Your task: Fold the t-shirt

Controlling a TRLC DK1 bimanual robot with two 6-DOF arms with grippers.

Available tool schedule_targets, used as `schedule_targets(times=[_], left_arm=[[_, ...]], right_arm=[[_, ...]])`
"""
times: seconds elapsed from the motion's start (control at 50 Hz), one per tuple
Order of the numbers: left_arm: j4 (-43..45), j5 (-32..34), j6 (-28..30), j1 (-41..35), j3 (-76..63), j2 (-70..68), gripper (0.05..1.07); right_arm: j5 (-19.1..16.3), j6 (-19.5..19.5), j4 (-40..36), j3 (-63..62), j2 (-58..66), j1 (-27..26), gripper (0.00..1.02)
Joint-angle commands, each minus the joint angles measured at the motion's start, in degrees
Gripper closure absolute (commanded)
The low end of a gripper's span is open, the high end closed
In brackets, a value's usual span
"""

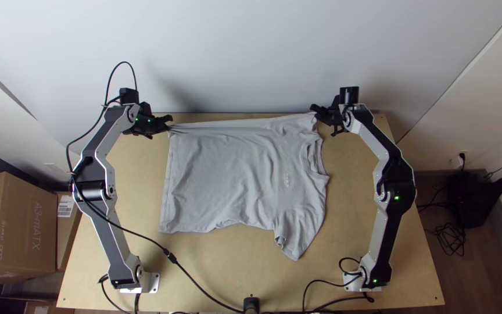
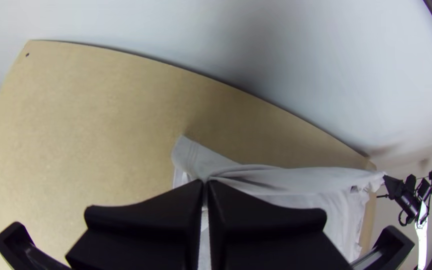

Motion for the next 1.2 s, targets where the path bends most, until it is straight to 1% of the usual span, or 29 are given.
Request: schedule_targets(times=[0.0,0.08,0.26,0.44,0.68,0.78,0.88,1.0,1.02,1.04,1.08,1.1,1.12,1.18], left_arm=[[-0.8,0.6,0.8,1.1,-1.9,-2.3,1.05],[-0.1,1.1,1.1,1.0,-4.2,-3.9,1.05],[3.0,1.2,1.2,0.2,-11.0,-7.7,1.05],[5.9,2.0,1.4,-0.5,-19.5,-12.4,1.05],[11.5,2.8,2.1,-1.8,-32.0,-20.4,1.05],[12.6,2.8,2.2,-2.0,-35.4,-22.7,1.05],[14.0,2.7,2.7,-2.0,-38.9,-24.9,1.05],[16.1,2.7,3.5,-2.0,-42.9,-25.9,1.04],[16.1,2.7,3.9,-2.0,-43.3,-25.9,1.02],[16.1,2.7,4.3,-2.0,-43.9,-25.9,0.97],[16.5,2.0,4.8,-2.0,-44.8,-25.8,0.80],[16.6,1.7,5.1,-2.0,-45.2,-25.7,0.70],[16.6,1.4,5.6,-2.0,-45.4,-25.6,0.57],[16.6,0.5,6.4,-1.6,-46.2,-25.6,0.16]], right_arm=[[0.7,1.0,-3.3,0.6,-1.3,0.3,1.00],[0.7,1.0,-4.7,-1.2,-2.8,1.0,1.00],[0.7,0.9,-4.6,-8.5,-7.6,2.3,1.00],[0.7,1.0,-4.5,-16.1,-13.0,2.5,1.00],[0.8,0.9,-1.9,-26.5,-19.0,3.0,1.00],[0.9,0.9,-1.2,-30.0,-21.1,3.3,1.00],[1.1,1.1,1.1,-34.3,-23.3,3.6,1.00],[1.1,1.1,2.6,-38.0,-23.7,3.8,1.00],[1.1,1.1,2.6,-38.5,-23.7,3.9,1.00],[1.1,1.1,2.6,-38.8,-23.6,3.9,1.00],[1.1,1.1,2.6,-39.4,-23.5,3.9,0.99],[1.1,1.2,2.6,-39.7,-23.4,3.9,0.96],[1.1,1.2,2.6,-40.0,-23.4,3.9,0.92],[1.1,1.3,2.6,-41.4,-23.8,3.8,0.72]])
